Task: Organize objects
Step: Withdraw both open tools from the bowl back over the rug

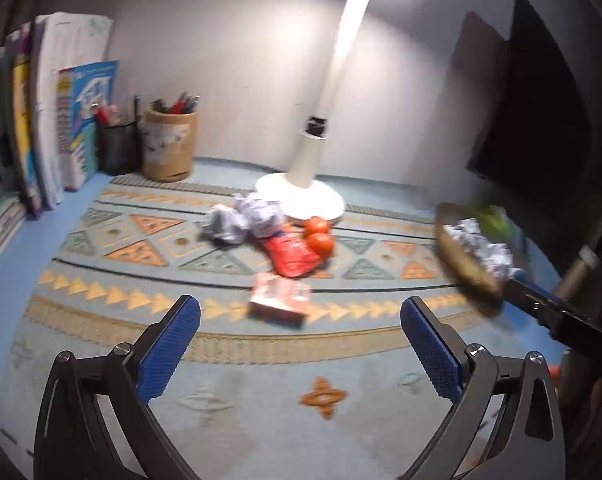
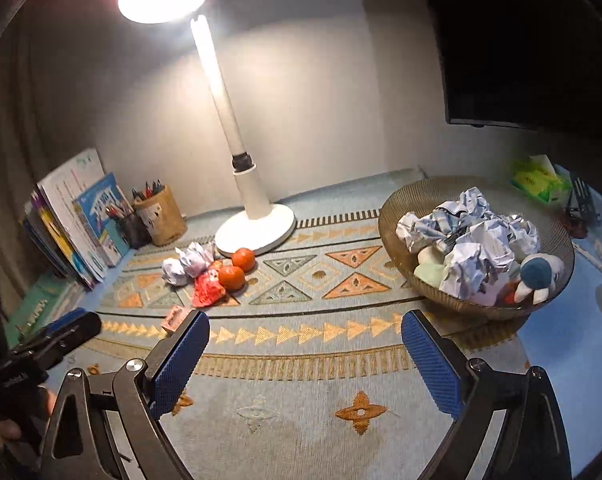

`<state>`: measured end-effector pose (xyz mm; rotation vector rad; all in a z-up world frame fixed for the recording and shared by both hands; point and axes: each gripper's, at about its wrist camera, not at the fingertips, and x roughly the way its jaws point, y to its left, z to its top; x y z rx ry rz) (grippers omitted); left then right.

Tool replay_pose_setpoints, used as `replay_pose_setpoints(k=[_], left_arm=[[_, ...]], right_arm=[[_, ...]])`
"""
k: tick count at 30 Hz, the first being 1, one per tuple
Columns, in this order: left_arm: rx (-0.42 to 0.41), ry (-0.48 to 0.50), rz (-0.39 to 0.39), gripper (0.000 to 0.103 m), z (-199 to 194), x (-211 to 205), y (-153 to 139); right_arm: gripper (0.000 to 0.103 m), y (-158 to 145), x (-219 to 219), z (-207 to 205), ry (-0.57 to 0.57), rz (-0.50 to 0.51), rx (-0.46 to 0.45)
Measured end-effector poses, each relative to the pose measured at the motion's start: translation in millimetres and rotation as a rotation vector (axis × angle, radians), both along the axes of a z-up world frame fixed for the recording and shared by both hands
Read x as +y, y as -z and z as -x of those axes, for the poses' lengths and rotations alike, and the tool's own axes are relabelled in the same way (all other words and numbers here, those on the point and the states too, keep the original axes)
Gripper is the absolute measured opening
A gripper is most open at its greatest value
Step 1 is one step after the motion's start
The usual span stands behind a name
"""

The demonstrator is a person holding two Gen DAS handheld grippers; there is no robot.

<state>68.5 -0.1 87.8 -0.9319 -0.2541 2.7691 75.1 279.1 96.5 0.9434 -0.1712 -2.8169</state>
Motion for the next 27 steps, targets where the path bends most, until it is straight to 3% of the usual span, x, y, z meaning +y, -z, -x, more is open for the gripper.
replay_pose_setpoints(k=[4, 7, 11, 18, 23, 27], left_arm=[[-0.04, -0.072, 0.078, 0.1, 4.1, -23.1, 33.7], [-0.063, -0.092, 0.075, 0.1, 3.4, -33.9, 51.4], [-0.062, -0.082, 0.063, 0.1, 1.5, -36.6, 49.9], [-0.099, -0.047, 0.048, 0.1, 3.9, -34.5, 54.8], [-0.182, 0.037, -0.037, 0.1, 20.3, -45.2, 52.1], [-0.126, 0.076, 0.068, 0.1, 46.4, -47.2, 25.3]], right_arm=[[0.096, 33.5, -19.3, 14.9, -0.047, -0.03, -0.014], [0.096, 52.9, -26.8, 21.7, -0.071, -0.05, -0.025], [0.096, 71.4, -32.1, 24.1, -0.063, -0.081, -0.042], [0.097, 71.5, -45.8, 21.2, -0.089, -0.146, -0.027], [0.097, 72.0, -53.4, 32.6, -0.167, -0.129, -0.111], [0.097, 53.5, -78.4, 45.7, -0.33, -0.067, -0.175]])
